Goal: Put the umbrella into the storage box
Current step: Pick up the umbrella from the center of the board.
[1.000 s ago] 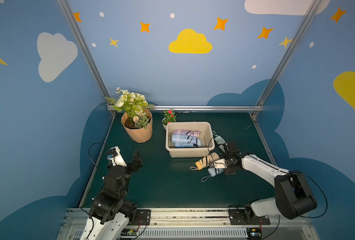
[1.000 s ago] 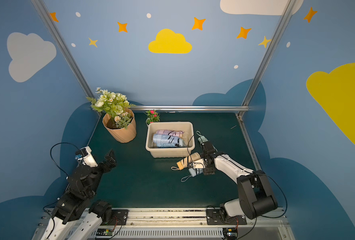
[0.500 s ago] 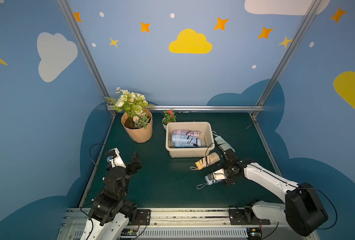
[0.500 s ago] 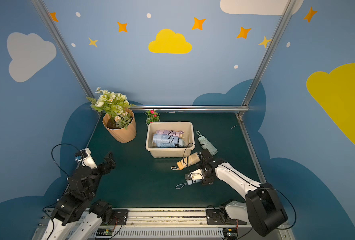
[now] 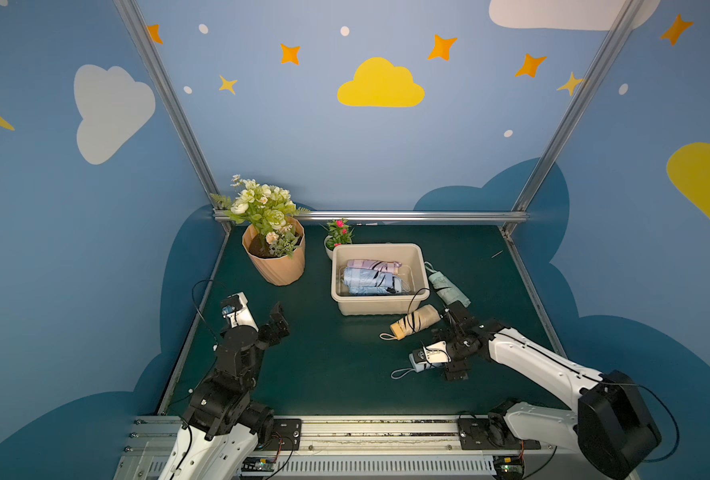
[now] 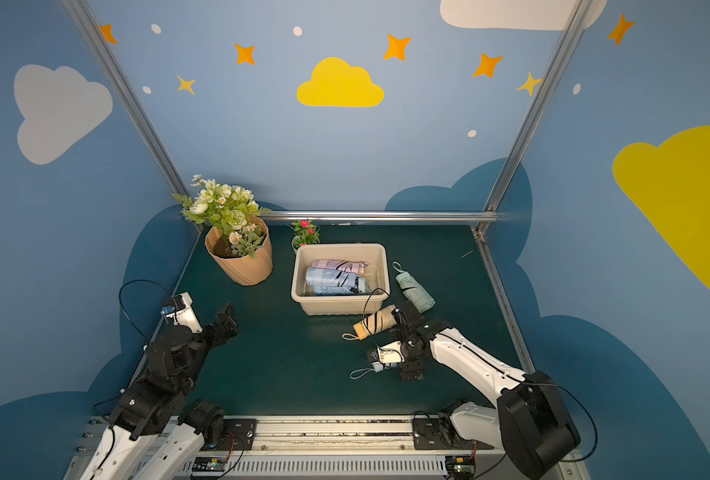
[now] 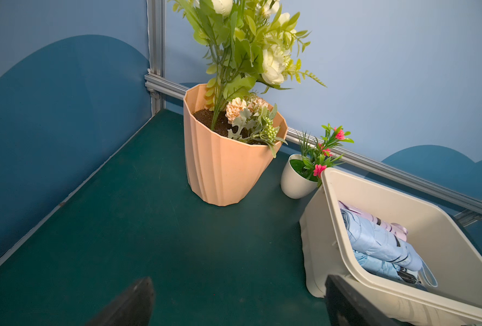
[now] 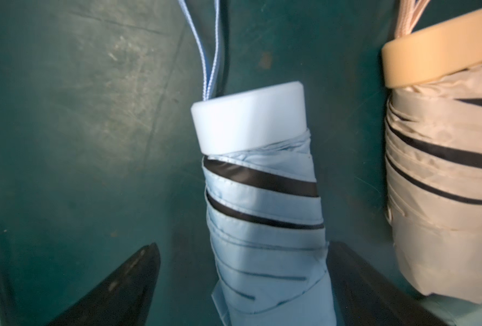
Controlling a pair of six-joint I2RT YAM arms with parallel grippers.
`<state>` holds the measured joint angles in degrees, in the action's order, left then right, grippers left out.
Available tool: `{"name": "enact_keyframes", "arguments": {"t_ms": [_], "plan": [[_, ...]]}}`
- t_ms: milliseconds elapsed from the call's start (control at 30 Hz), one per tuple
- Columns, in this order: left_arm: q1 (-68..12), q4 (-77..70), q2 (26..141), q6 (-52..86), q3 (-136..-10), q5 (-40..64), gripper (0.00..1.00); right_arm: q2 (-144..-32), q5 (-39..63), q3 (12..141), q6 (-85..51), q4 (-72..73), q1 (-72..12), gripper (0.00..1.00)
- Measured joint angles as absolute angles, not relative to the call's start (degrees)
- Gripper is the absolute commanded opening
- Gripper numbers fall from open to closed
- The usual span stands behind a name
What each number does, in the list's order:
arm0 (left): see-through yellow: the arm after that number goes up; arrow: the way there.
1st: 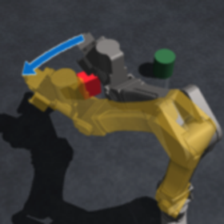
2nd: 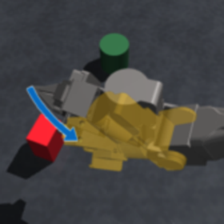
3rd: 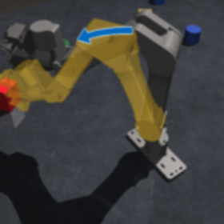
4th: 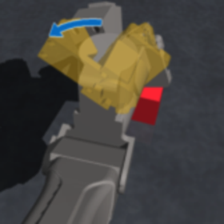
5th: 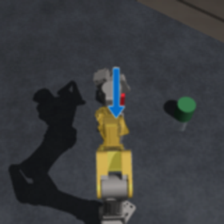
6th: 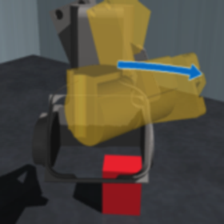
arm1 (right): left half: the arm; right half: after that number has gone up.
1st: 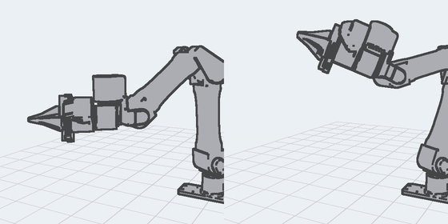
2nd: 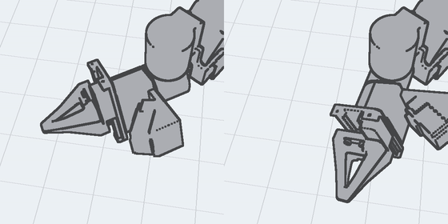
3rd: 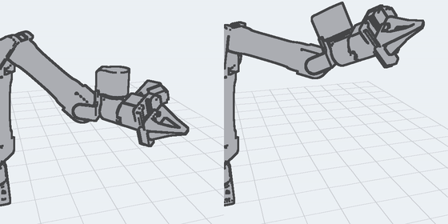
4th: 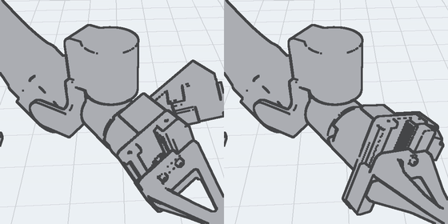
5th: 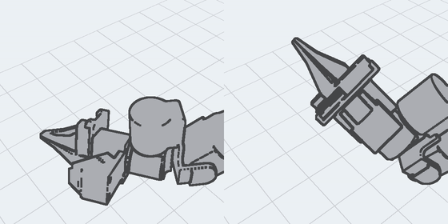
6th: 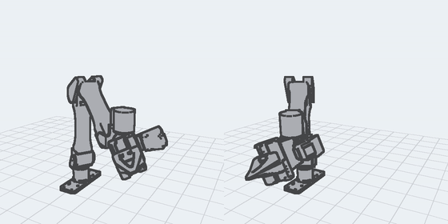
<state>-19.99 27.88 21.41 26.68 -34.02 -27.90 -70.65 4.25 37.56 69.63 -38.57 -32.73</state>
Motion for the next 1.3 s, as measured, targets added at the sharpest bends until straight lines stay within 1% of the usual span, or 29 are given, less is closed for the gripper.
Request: {"name": "enact_keyframes", "arguments": {"t_ms": [333,367,433,533,633,900,1067,1267,1300], "plan": [[-19.99,29.32,16.69,28.51,-33.78,-27.90,1.00,-76.07,5.13,41.60,69.45,-34.44,-31.88,0.98],[-19.99,29.36,16.56,28.58,-33.56,-27.92,1.00,-76.71,5.19,41.58,69.52,-34.39,-31.81,0.97],[-19.99,29.67,16.40,28.73,-33.04,-27.94,1.00,-77.93,5.52,41.58,69.78,-34.52,-31.73,0.92],[-19.99,29.91,16.38,28.73,-32.36,-28.08,1.00,-78.61,6.28,41.52,69.84,-35.40,-31.70,0.88],[-19.99,29.91,16.21,28.69,-31.75,-28.12,1.00,-78.89,7.09,41.45,69.82,-36.84,-31.70,0.86],[-19.99,29.80,15.68,28.23,-30.81,-28.34,1.00,-81.54,8.23,41.47,69.56,-37.50,-31.70,0.87],[-19.99,29.78,15.38,27.22,-30.81,-28.56,1.00,-83.37,8.23,41.43,68.84,-36.73,-31.73,0.78],[-19.97,29.69,14.83,26.72,-30.81,-28.75,1.00,-83.29,8.14,41.12,67.83,-37.15,-32.10,0.64],[-19.92,29.67,14.79,26.52,-30.81,-28.77,1.00,-83.11,8.05,41.04,67.85,-37.19,-32.23,0.60]]}}
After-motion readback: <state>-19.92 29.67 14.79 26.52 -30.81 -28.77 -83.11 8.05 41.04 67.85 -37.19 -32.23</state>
